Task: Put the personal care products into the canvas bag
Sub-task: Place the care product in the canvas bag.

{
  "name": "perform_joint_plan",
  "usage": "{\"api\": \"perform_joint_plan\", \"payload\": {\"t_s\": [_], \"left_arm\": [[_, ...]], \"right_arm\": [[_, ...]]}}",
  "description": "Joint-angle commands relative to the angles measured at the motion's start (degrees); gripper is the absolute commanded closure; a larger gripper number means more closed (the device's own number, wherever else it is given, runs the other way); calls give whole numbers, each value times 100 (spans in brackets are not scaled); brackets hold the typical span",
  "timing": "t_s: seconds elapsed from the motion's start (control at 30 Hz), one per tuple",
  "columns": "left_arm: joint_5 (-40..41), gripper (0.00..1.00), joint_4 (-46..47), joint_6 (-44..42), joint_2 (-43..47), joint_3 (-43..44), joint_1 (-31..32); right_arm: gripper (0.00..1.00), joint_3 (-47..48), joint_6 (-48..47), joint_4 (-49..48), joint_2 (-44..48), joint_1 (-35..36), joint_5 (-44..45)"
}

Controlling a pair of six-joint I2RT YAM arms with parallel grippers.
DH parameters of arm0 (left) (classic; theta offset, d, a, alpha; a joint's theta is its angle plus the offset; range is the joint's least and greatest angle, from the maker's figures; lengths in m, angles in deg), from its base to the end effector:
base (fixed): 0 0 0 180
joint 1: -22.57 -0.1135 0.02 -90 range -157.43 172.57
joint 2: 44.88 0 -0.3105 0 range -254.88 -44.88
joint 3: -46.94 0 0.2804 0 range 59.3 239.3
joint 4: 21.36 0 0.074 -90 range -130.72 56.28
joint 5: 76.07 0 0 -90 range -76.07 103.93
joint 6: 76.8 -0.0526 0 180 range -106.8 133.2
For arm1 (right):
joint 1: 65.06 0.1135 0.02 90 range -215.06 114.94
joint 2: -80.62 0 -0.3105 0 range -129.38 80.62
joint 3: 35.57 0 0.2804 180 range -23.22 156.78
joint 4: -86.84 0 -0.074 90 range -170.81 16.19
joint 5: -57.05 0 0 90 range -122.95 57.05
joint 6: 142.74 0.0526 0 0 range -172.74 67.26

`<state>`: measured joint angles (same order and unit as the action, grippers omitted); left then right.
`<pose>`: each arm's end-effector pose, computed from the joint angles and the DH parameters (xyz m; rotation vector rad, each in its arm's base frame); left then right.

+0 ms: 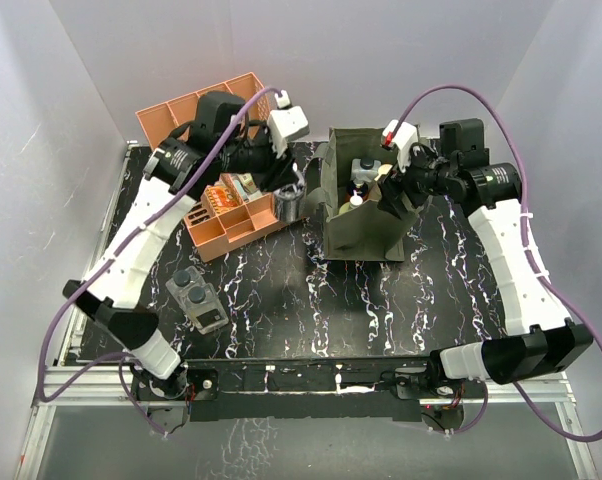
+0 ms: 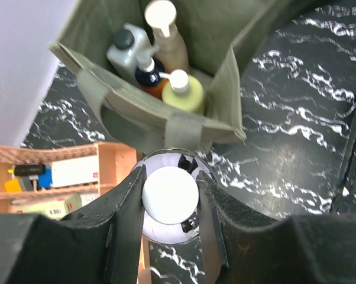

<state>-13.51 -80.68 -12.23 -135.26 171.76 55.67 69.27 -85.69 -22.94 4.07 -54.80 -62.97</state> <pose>0.2907 -0.2184 0.5318 1.2328 1.5708 -0.5649 0.2744 0.0764 0.4685 -1.0540 1.9474 0.3852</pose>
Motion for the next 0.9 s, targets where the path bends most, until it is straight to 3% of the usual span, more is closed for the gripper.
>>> {"api": "perform_joint_plan", "payload": {"t_s": [0.0, 0.1, 0.27, 0.43, 0.7, 0.87], "left_arm": [[-162, 100, 574, 367, -338, 1300, 3], [-216, 100, 721, 561, -615, 1946, 5], [-285, 100, 1091, 924, -999, 2719, 3], [-493, 100, 1391, 1225, -1220, 3031, 9], [-790, 100, 1770, 1422, -1529, 3126, 201], [-522, 100, 1887, 1350, -1850, 3310, 621]], "right_arm": [[26, 55, -335, 252, 0, -16, 6], [28, -132, -323, 111, -4, -17, -17], [39, -323, -288, 96, -43, -7, -148], [47, -512, -218, 185, -15, -2, -244], [80, -768, 341, 29, 206, 1, -257], [89, -1129, 656, -255, 590, -2, -267]]}}
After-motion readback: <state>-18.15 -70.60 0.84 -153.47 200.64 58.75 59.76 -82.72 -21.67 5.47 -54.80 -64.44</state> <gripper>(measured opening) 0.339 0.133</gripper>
